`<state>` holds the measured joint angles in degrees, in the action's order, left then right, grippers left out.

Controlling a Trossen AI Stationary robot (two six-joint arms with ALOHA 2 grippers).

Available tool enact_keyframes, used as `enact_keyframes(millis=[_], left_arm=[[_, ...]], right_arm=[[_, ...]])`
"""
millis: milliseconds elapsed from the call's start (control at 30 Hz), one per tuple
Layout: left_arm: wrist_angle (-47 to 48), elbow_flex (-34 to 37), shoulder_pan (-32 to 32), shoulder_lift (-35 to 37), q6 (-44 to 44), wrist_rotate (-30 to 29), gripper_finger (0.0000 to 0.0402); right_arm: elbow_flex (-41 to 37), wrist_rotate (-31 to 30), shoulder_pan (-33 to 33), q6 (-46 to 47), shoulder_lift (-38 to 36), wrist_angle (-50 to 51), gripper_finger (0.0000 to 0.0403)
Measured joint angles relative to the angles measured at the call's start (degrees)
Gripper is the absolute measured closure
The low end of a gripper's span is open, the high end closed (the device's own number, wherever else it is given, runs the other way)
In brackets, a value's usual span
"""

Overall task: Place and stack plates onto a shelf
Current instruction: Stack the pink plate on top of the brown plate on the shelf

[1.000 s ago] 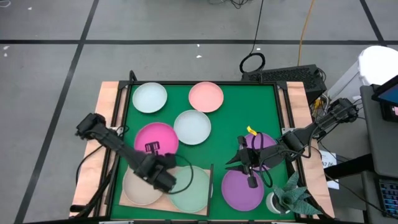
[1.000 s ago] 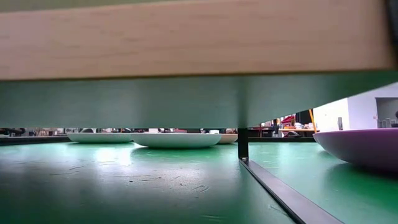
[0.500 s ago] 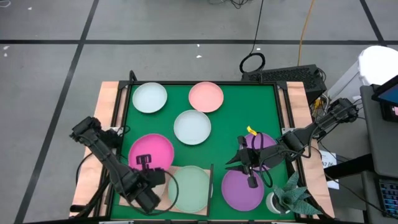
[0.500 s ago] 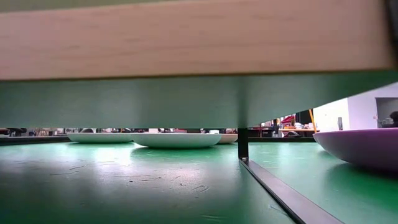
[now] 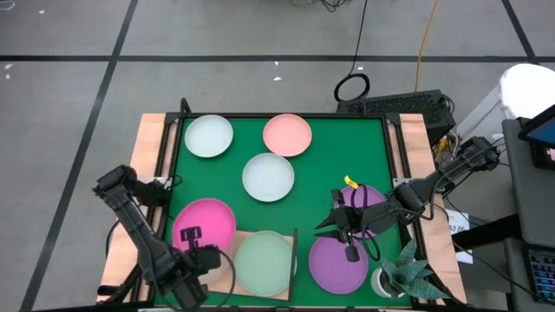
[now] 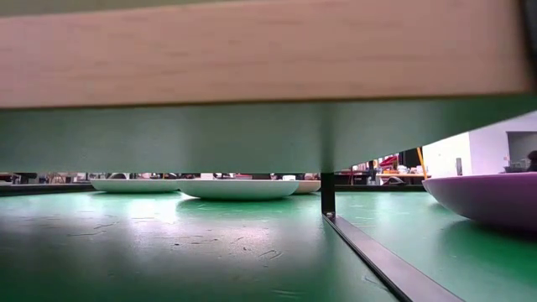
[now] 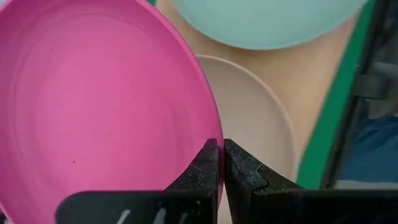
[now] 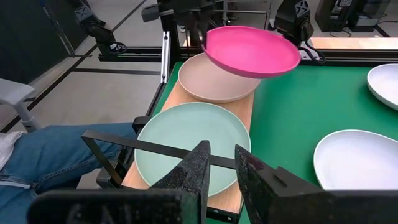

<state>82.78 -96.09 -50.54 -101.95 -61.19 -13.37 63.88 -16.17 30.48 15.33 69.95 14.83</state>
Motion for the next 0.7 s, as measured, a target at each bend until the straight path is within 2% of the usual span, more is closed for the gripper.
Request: enact_keyframes(millis=[467,700], left_arm=[[-3.4,0.0,-5.0,0.0,-7.0,-0.9,0.0392],[-5.8,0.0,-7.9,0.0,-5.4,-3.1,0.0392]], right_arm=[[0.0,0.0,0.0,0.0,0.0,0.0,0.0342],[0.0,0.0,0.0,0.0,0.0,0.0,0.0342]])
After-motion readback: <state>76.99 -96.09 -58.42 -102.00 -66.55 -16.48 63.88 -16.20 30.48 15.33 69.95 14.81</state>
